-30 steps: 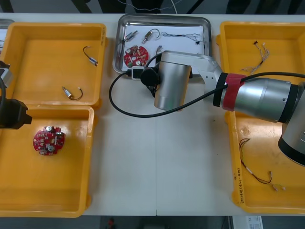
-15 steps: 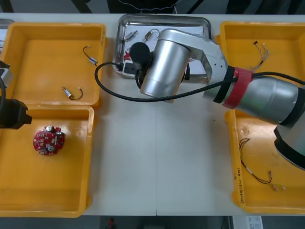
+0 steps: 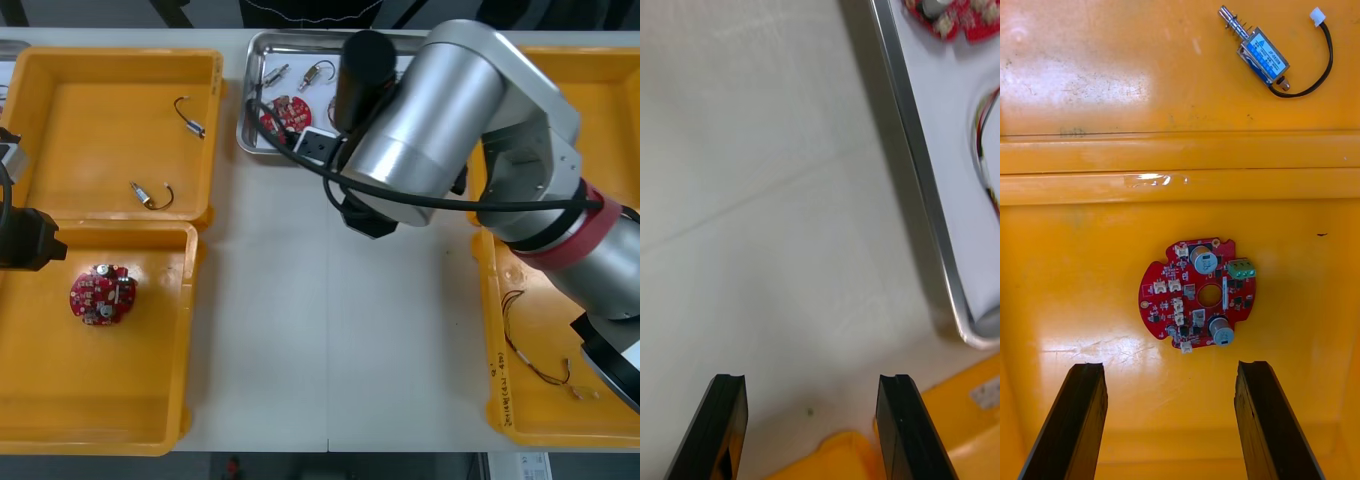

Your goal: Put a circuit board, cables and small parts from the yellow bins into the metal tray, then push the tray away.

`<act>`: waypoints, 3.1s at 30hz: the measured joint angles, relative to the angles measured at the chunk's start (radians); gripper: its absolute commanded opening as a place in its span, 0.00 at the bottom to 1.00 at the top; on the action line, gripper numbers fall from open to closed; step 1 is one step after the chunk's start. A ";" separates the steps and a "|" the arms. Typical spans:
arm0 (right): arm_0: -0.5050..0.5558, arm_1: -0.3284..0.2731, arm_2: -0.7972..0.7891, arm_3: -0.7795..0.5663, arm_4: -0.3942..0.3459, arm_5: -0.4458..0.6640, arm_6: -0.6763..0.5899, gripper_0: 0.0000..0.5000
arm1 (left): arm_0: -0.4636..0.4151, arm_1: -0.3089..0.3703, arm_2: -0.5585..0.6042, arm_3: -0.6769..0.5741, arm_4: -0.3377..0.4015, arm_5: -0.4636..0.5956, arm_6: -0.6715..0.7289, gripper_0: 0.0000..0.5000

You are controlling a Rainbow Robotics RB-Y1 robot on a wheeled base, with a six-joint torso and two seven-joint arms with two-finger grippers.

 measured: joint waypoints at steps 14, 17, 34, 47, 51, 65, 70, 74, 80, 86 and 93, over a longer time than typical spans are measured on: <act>0.252 0.000 -0.483 -0.286 -0.028 0.050 -0.007 1.00 | 0.000 0.000 0.000 0.000 0.000 0.000 0.000 1.00; 0.314 -0.003 -0.568 -0.325 -0.043 0.050 -0.019 1.00 | 0.000 0.000 0.000 0.000 0.000 0.000 0.000 1.00; 0.595 -0.122 -1.010 -0.346 -0.250 0.050 -0.063 1.00 | 0.001 0.000 0.000 -0.001 0.000 0.000 0.000 1.00; 0.755 -0.173 -1.068 -0.321 -0.243 0.050 -0.067 1.00 | 0.002 0.000 0.000 -0.001 0.000 0.000 0.000 1.00; 0.764 -0.173 -1.073 -0.276 -0.243 0.050 -0.075 1.00 | 0.002 0.000 0.000 -0.001 0.000 0.000 0.000 1.00; 0.766 -0.173 -1.091 -0.239 -0.262 0.050 -0.271 1.00 | 0.004 0.000 0.000 -0.001 0.000 0.000 0.000 1.00; 0.766 -0.174 -1.091 -0.239 -0.275 0.050 -0.274 1.00 | 0.004 0.000 0.000 -0.001 0.000 0.000 0.000 1.00; 0.766 -0.175 -1.091 -0.239 -0.287 0.050 -0.293 1.00 | 0.004 0.000 0.000 -0.001 0.000 0.000 0.000 1.00; 0.767 -0.175 -1.091 -0.239 -0.287 0.050 -0.295 1.00 | 0.004 0.000 0.000 -0.001 0.000 0.000 0.000 1.00; 0.768 -0.175 -1.091 -0.239 -0.287 0.050 -0.295 1.00 | 0.004 0.000 0.000 -0.001 0.000 0.000 0.000 1.00; 0.768 -0.176 -1.091 -0.239 -0.287 0.050 -0.295 1.00 | 0.004 0.000 0.000 -0.001 0.000 0.000 0.000 1.00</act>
